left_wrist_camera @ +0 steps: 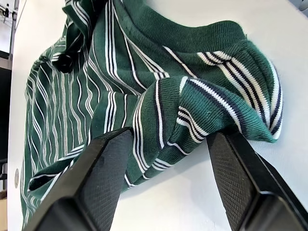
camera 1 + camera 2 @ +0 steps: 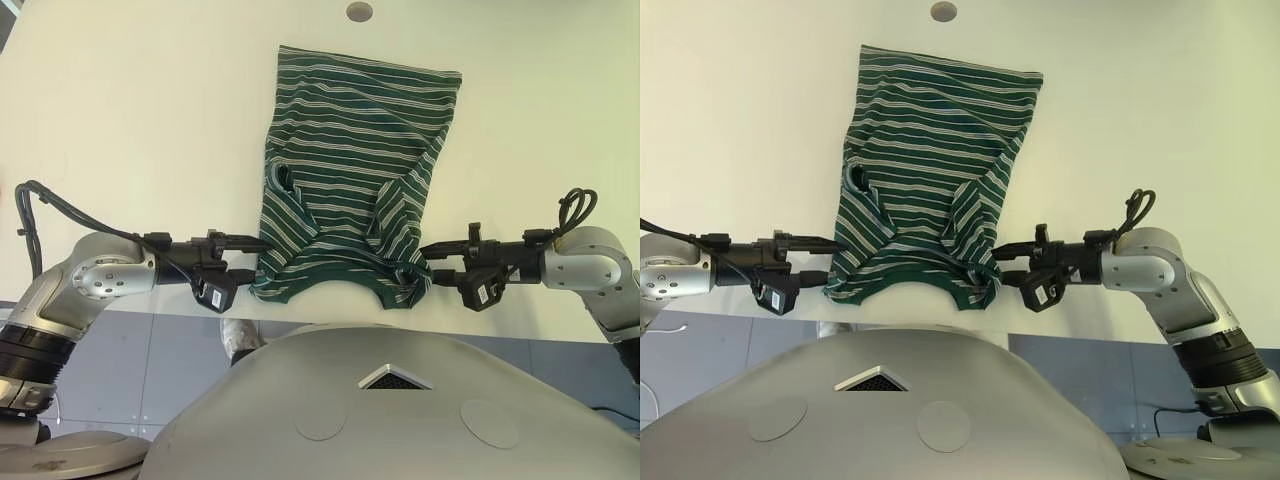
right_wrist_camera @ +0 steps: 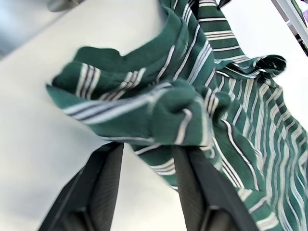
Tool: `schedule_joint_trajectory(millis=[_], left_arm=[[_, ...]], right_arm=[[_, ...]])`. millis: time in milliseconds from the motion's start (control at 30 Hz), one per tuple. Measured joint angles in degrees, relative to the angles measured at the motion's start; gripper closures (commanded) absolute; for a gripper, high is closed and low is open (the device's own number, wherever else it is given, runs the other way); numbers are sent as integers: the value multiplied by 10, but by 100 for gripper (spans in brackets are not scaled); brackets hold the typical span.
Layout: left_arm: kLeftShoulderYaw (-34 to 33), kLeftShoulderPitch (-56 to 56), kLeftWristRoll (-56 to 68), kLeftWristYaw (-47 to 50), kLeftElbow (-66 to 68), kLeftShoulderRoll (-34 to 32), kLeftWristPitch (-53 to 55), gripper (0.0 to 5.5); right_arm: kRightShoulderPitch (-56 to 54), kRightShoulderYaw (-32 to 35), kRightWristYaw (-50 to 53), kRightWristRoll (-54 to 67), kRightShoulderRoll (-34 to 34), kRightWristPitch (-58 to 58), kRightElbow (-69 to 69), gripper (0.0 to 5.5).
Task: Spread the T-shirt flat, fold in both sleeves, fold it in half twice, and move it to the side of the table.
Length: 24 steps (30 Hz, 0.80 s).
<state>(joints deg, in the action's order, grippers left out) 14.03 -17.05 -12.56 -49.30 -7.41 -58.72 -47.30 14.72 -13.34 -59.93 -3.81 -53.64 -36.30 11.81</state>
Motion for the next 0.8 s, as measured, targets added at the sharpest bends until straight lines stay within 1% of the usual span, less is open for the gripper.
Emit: schedule_joint_trajectory(millis=[67, 133, 267, 300, 433, 500, 567, 633, 667, 700, 733, 800], left_arm=[[3, 0, -9, 9, 1, 0, -12, 273], [7, -2, -15, 19, 2, 0, -22, 273], [24, -5, -17, 31, -6, 7, -19, 273], [28, -3, -17, 31, -6, 9, -18, 293], [46, 2, -16, 25, -10, 9, -8, 386], [56, 0, -2, 7, -27, 1, 23, 426], [66, -19, 57, -38, -72, -18, 115, 468], [70, -33, 126, -84, -120, -43, 224, 510], [70, -36, 191, -116, -150, -64, 315, 526], [68, -27, 237, -134, -163, -74, 372, 544], [65, -5, 296, -152, -170, -75, 439, 549], [49, 88, 417, -178, -166, -64, 583, 549]], right_arm=[[-8, 21, 5, 19, -9, 15, 2, 363], [-8, 25, 2, 39, -23, 26, 24, 363], [-11, -8, -14, 22, -24, 2, 47, 363], [-10, -13, -17, 12, -25, -8, 48, 363], [-8, -29, -14, -28, -27, -31, 47, 460], [-2, -37, -14, -33, -27, -19, 44, 501], [18, -45, -21, -17, -32, 32, 46, 544], [34, -46, -39, 42, -43, 109, 57, 550], [38, -45, -60, 107, -55, 185, 71, 550], [36, -40, -74, 153, -63, 234, 74, 550], [31, -31, -88, 209, -67, 297, 73, 550], [-17, -11, -109, 335, -66, 442, 63, 550]])
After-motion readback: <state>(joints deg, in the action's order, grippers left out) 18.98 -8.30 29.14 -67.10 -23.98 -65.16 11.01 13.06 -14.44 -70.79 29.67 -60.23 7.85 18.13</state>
